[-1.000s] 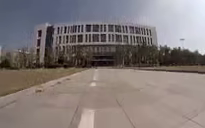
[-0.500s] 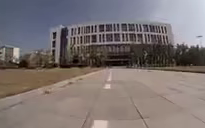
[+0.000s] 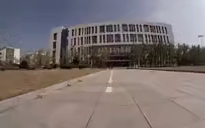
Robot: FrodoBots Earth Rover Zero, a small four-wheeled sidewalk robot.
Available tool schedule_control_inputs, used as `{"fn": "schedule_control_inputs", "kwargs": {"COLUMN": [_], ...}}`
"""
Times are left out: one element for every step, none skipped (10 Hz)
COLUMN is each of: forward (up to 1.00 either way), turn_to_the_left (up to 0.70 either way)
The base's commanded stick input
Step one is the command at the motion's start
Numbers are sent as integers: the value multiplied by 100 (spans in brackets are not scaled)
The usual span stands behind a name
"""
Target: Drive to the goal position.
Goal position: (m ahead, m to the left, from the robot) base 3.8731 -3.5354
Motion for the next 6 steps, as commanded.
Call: {"fn": "schedule_control_inputs", "kwargs": {"forward": [70, 70, 70, 70, 70, 70], "turn_to_the_left": [-1, -1, -1, -1, -1, -1]}}
